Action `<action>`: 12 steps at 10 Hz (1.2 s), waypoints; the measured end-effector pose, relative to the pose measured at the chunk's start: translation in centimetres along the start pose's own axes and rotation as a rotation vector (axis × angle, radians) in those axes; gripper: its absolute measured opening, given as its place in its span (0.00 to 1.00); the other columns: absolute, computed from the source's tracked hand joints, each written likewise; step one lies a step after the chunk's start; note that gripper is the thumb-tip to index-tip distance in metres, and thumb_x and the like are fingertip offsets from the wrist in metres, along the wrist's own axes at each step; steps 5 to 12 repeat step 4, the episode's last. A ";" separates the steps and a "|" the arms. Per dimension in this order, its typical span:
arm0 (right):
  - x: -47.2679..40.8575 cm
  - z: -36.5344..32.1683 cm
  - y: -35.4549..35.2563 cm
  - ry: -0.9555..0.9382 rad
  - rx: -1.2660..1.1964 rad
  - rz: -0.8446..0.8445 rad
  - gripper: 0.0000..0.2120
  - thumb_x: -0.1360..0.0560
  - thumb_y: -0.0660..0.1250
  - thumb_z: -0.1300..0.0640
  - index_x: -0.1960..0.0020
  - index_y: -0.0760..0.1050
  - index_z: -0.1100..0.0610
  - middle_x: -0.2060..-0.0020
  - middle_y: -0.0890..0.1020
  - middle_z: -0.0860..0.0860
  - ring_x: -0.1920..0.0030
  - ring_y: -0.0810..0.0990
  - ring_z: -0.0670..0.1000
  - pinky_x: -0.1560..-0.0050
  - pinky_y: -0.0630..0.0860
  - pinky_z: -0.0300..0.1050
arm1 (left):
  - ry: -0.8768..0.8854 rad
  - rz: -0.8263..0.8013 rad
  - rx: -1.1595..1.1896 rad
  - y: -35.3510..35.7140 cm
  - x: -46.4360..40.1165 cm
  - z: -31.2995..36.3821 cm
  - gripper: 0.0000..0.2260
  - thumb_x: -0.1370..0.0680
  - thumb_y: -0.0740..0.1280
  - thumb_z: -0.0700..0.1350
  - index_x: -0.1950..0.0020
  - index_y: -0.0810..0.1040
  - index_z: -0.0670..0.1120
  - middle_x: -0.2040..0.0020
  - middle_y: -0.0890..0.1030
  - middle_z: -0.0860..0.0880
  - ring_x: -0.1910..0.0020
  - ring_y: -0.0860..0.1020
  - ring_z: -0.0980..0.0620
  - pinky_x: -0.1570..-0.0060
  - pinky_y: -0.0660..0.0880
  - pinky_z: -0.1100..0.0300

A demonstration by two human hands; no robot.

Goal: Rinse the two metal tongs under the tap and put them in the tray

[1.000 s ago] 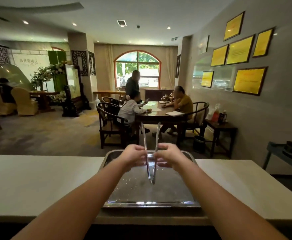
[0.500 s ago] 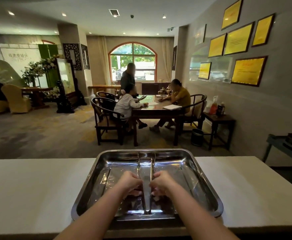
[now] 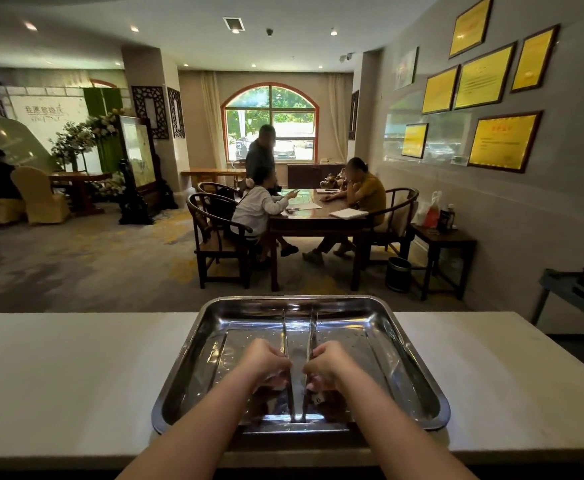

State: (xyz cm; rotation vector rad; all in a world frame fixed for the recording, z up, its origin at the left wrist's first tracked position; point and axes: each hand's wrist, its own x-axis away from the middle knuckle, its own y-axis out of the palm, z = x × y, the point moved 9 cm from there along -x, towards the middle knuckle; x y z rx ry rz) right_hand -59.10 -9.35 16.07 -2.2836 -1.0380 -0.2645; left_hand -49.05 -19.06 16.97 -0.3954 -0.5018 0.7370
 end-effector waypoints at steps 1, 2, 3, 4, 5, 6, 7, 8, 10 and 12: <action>0.6 -1.2 -1.0 -0.104 0.217 0.096 0.07 0.27 0.68 0.59 0.51 0.73 0.60 0.58 0.79 0.54 0.53 0.82 0.54 0.51 0.82 0.50 | 0.101 -0.043 -0.130 -0.1 0.6 0.8 0.08 0.25 0.66 0.41 0.46 0.77 0.43 0.60 0.79 0.50 0.66 0.77 0.58 0.68 0.77 0.67; 2.6 -3.5 -2.0 -0.263 0.544 0.227 0.06 0.25 0.63 0.57 0.51 0.76 0.58 0.55 0.81 0.54 0.53 0.80 0.54 0.51 0.79 0.48 | 0.209 -0.100 -0.327 -0.5 1.6 2.1 0.16 0.24 0.64 0.44 0.36 0.71 0.44 0.49 0.81 0.46 0.63 0.79 0.55 0.67 0.77 0.65; 4.9 -4.6 -1.3 -0.312 0.838 0.184 0.10 0.26 0.62 0.57 0.47 0.76 0.59 0.55 0.78 0.54 0.50 0.79 0.56 0.46 0.75 0.52 | 0.202 -0.309 -0.683 -0.2 3.3 2.2 0.18 0.24 0.64 0.47 0.35 0.71 0.45 0.39 0.76 0.45 0.45 0.77 0.47 0.48 0.75 0.56; 6.3 -4.9 -0.8 -0.275 0.894 0.084 0.14 0.25 0.62 0.56 0.42 0.74 0.61 0.48 0.77 0.59 0.45 0.76 0.58 0.37 0.72 0.58 | 0.148 -0.428 -0.853 -0.4 4.6 2.0 0.18 0.23 0.63 0.46 0.35 0.71 0.44 0.41 0.76 0.44 0.46 0.77 0.48 0.48 0.73 0.57; 6.3 -4.9 -0.8 -0.275 0.894 0.084 0.14 0.25 0.62 0.56 0.42 0.74 0.61 0.48 0.77 0.59 0.45 0.76 0.58 0.37 0.72 0.58 | 0.148 -0.428 -0.853 -0.4 4.6 2.0 0.18 0.23 0.63 0.46 0.35 0.71 0.44 0.41 0.76 0.44 0.46 0.77 0.48 0.48 0.73 0.57; 6.3 -4.9 -0.8 -0.275 0.894 0.084 0.14 0.25 0.62 0.56 0.42 0.74 0.61 0.48 0.77 0.59 0.45 0.76 0.58 0.37 0.72 0.58 | 0.148 -0.428 -0.853 -0.4 4.6 2.0 0.18 0.23 0.63 0.46 0.35 0.71 0.44 0.41 0.76 0.44 0.46 0.77 0.48 0.48 0.73 0.57; 6.3 -4.9 -0.8 -0.275 0.894 0.084 0.14 0.25 0.62 0.56 0.42 0.74 0.61 0.48 0.77 0.59 0.45 0.76 0.58 0.37 0.72 0.58 | 0.148 -0.428 -0.853 -0.4 4.6 2.0 0.18 0.23 0.63 0.46 0.35 0.71 0.44 0.41 0.76 0.44 0.46 0.77 0.48 0.48 0.73 0.57; 6.3 -4.9 -0.8 -0.275 0.894 0.084 0.14 0.25 0.62 0.56 0.42 0.74 0.61 0.48 0.77 0.59 0.45 0.76 0.58 0.37 0.72 0.58 | 0.148 -0.428 -0.853 -0.4 4.6 2.0 0.18 0.23 0.63 0.46 0.35 0.71 0.44 0.41 0.76 0.44 0.46 0.77 0.48 0.48 0.73 0.57; 6.3 -4.9 -0.8 -0.275 0.894 0.084 0.14 0.25 0.62 0.56 0.42 0.74 0.61 0.48 0.77 0.59 0.45 0.76 0.58 0.37 0.72 0.58 | 0.148 -0.428 -0.853 -0.4 4.6 2.0 0.18 0.23 0.63 0.46 0.35 0.71 0.44 0.41 0.76 0.44 0.46 0.77 0.48 0.48 0.73 0.57; 6.3 -4.9 -0.8 -0.275 0.894 0.084 0.14 0.25 0.62 0.56 0.42 0.74 0.61 0.48 0.77 0.59 0.45 0.76 0.58 0.37 0.72 0.58 | 0.148 -0.428 -0.853 -0.4 4.6 2.0 0.18 0.23 0.63 0.46 0.35 0.71 0.44 0.41 0.76 0.44 0.46 0.77 0.48 0.48 0.73 0.57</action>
